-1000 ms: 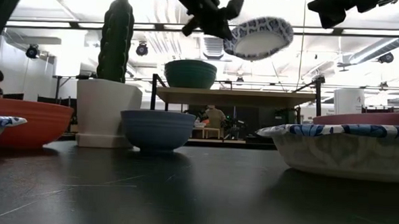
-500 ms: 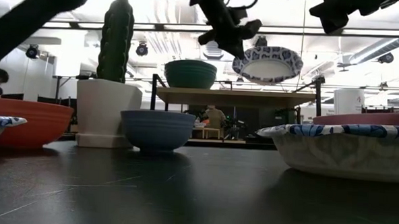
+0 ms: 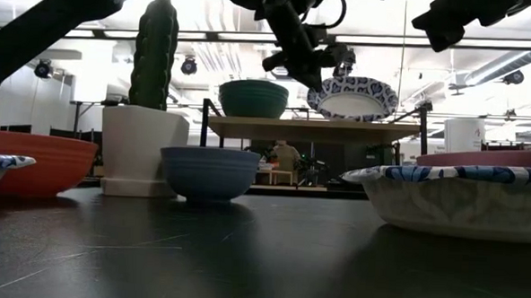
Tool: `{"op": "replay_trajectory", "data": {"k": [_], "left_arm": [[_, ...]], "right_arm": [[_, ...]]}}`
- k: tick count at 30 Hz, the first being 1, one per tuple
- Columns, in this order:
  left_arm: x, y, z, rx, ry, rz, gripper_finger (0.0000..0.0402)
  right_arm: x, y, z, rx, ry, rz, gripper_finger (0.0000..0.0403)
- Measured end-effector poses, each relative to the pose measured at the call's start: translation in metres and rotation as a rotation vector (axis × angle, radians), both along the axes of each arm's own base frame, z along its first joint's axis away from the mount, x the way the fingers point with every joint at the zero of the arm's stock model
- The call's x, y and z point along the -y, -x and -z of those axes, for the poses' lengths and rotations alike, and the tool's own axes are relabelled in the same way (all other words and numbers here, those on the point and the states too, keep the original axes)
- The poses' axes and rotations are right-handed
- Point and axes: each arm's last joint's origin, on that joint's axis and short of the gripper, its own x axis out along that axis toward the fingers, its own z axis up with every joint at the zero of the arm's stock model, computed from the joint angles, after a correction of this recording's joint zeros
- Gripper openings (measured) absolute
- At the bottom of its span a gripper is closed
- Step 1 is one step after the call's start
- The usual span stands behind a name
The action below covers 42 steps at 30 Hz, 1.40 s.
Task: Place and stack bowls onto a shelf
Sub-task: Put the blue patterned bowl on the shelf, then stack the blue bowl on top of the green bowl on the shelf
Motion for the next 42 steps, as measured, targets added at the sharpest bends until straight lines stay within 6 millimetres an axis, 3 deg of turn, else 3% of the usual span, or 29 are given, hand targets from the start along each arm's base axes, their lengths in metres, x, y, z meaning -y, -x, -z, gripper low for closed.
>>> {"op": "replay_trajectory", "data": {"k": [15, 26, 32, 37, 42], "left_arm": [[-0.004, 0.002, -0.002, -0.017, -0.023, 0.011, 0.0133], [0.010, 0.022, -0.042, -0.025, -0.105, 0.062, 0.0151], [0.051, 0.030, -0.050, -0.141, -0.086, 0.159, 0.0151], [0.104, 0.034, -0.040, -0.322, -0.047, 0.290, 0.0151], [0.160, 0.053, -0.028, -0.582, 0.026, 0.451, 0.0151]], "right_arm": [[0.000, 0.000, 0.000, -0.004, -0.016, 0.007, 0.0157], [0.000, -0.001, 0.000, -0.003, -0.014, 0.014, 0.0157], [0.000, -0.002, 0.001, -0.006, -0.014, 0.014, 0.0157], [0.000, -0.002, 0.001, -0.006, -0.013, 0.015, 0.0157], [0.000, -0.002, 0.004, -0.016, -0.012, 0.016, 0.0157]]}}
